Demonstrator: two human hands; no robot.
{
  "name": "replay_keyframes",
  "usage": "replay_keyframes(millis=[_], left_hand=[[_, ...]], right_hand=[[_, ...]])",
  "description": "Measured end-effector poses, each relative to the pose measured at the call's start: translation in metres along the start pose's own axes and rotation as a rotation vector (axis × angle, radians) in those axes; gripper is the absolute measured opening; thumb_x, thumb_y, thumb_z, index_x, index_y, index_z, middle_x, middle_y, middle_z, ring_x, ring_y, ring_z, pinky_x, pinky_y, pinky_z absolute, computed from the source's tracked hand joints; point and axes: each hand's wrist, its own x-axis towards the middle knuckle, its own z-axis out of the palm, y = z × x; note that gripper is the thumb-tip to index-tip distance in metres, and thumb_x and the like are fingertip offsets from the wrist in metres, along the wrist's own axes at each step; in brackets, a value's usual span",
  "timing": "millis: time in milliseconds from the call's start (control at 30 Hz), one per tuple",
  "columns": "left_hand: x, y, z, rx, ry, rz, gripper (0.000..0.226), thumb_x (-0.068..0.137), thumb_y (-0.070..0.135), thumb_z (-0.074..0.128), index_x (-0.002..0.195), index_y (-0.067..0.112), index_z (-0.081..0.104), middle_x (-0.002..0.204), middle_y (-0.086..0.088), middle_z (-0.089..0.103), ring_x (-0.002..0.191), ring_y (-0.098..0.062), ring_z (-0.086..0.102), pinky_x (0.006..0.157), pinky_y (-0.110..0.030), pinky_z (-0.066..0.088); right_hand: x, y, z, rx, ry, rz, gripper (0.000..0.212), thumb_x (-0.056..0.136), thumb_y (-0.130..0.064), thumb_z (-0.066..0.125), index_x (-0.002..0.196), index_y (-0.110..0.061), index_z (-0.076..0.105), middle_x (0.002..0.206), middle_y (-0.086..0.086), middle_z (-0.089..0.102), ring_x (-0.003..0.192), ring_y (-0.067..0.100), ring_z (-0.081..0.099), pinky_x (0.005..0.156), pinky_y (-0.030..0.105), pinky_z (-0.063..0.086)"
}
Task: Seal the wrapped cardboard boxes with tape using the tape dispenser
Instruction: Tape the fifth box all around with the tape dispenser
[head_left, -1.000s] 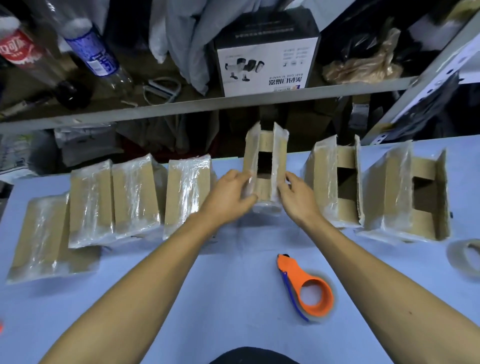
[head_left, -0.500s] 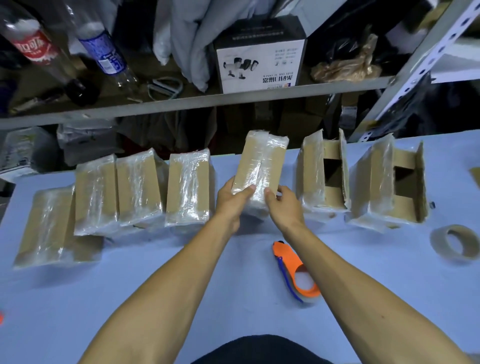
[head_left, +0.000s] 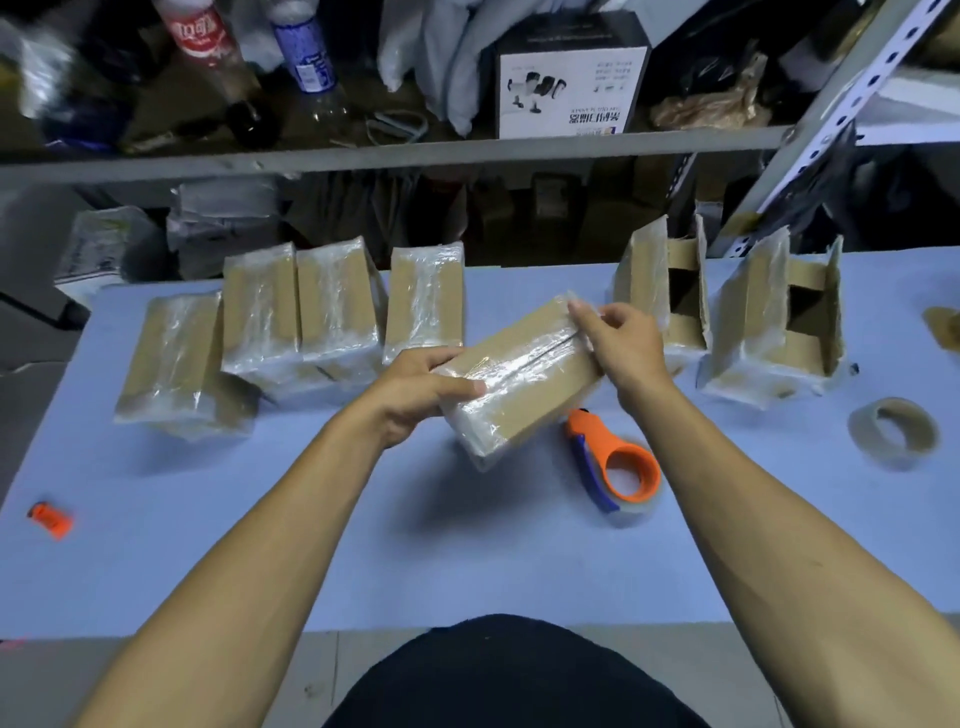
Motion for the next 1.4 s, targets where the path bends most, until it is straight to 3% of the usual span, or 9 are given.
replay_keyframes(millis=[200, 300, 400, 500, 600, 767, 933, 1167, 1400], left_hand=[[-0.016, -0.044, -0.001, -0.092, 0.426, 0.183, 0.076, 0.080, 0.001, 0.080, 0.147, 0.018, 0.048, 0.144, 0.001, 0.050, 0.130, -0.012, 0.051, 0.107, -0.034, 0.048], [-0.025, -0.075, 0.002, -0.141, 0.571, 0.241, 0.071, 0.086, 0.021, 0.075, 0.149, 0.030, 0.043, 0.147, 0.015, 0.046, 0.123, -0.002, 0.056, 0.082, -0.027, 0.059], [-0.028, -0.104, 0.001, -0.114, 0.569, 0.154, 0.071, 0.088, 0.039, 0.067, 0.152, 0.035, 0.036, 0.155, 0.014, 0.041, 0.130, -0.014, 0.055, 0.091, -0.039, 0.059], [-0.027, -0.133, 0.005, -0.047, 0.461, 0.136, 0.069, 0.099, 0.030, 0.062, 0.158, 0.030, 0.026, 0.160, 0.009, 0.033, 0.134, -0.004, 0.040, 0.066, -0.001, 0.048], [-0.025, -0.151, 0.006, -0.024, 0.393, 0.138, 0.072, 0.100, 0.030, 0.060, 0.159, 0.032, 0.019, 0.164, 0.008, 0.024, 0.136, 0.002, 0.028, 0.065, 0.006, 0.040], [-0.021, -0.151, 0.002, 0.015, 0.399, 0.104, 0.070, 0.100, 0.035, 0.058, 0.158, 0.035, 0.019, 0.165, 0.008, 0.025, 0.146, -0.016, 0.035, 0.076, -0.025, 0.059], [-0.023, -0.149, 0.003, 0.068, 0.429, 0.069, 0.071, 0.101, 0.035, 0.058, 0.159, 0.032, 0.019, 0.165, 0.006, 0.026, 0.148, -0.020, 0.033, 0.108, -0.052, 0.047], [-0.022, -0.147, 0.003, 0.128, 0.437, 0.028, 0.068, 0.101, 0.038, 0.055, 0.158, 0.036, 0.019, 0.162, 0.004, 0.033, 0.142, -0.025, 0.043, 0.106, -0.051, 0.048], [-0.025, -0.139, 0.006, 0.116, 0.431, 0.012, 0.064, 0.102, 0.039, 0.054, 0.157, 0.040, 0.021, 0.161, 0.004, 0.033, 0.137, -0.029, 0.048, 0.101, -0.055, 0.051]], right_hand=[[-0.051, 0.027, 0.017, -0.058, 0.115, 0.045, 0.044, 0.079, -0.057, 0.070, 0.081, -0.013, 0.066, 0.074, -0.001, 0.066, 0.073, 0.017, 0.060, 0.069, 0.034, 0.047], [-0.079, 0.038, 0.026, -0.067, 0.132, 0.081, 0.043, 0.078, -0.058, 0.069, 0.077, -0.015, 0.064, 0.074, -0.001, 0.067, 0.072, 0.016, 0.062, 0.067, 0.033, 0.047], [-0.101, 0.052, 0.034, -0.098, 0.124, 0.106, 0.045, 0.080, -0.055, 0.069, 0.073, -0.012, 0.060, 0.067, -0.002, 0.061, 0.065, 0.016, 0.056, 0.062, 0.032, 0.043], [-0.119, 0.074, 0.038, -0.176, 0.073, 0.103, 0.045, 0.087, -0.045, 0.068, 0.073, -0.006, 0.050, 0.063, 0.001, 0.047, 0.063, 0.020, 0.044, 0.061, 0.034, 0.034], [-0.121, 0.089, 0.035, -0.241, 0.032, 0.058, 0.042, 0.089, -0.043, 0.066, 0.074, -0.008, 0.048, 0.064, -0.001, 0.047, 0.062, 0.016, 0.043, 0.060, 0.031, 0.034], [-0.100, 0.103, 0.019, -0.227, 0.129, 0.100, 0.043, 0.103, -0.040, 0.041, 0.077, -0.008, 0.052, 0.072, -0.001, 0.053, 0.070, 0.018, 0.045, 0.058, 0.030, 0.029], [-0.093, 0.130, 0.015, -0.546, -0.095, 0.164, 0.035, 0.091, -0.017, 0.063, 0.115, -0.001, 0.043, 0.096, 0.013, 0.054, 0.085, 0.031, 0.052, 0.072, 0.039, 0.043], [-0.095, 0.113, -0.001, -0.625, -0.028, 0.045, 0.045, 0.081, 0.005, 0.053, 0.126, -0.001, 0.049, 0.108, 0.020, 0.064, 0.090, 0.039, 0.059, 0.063, 0.036, 0.043], [-0.087, 0.058, -0.040, -0.419, -0.015, 0.013, 0.045, 0.076, -0.054, 0.057, 0.105, -0.019, 0.054, 0.100, 0.000, 0.061, 0.084, 0.022, 0.056, 0.066, 0.033, 0.042]])
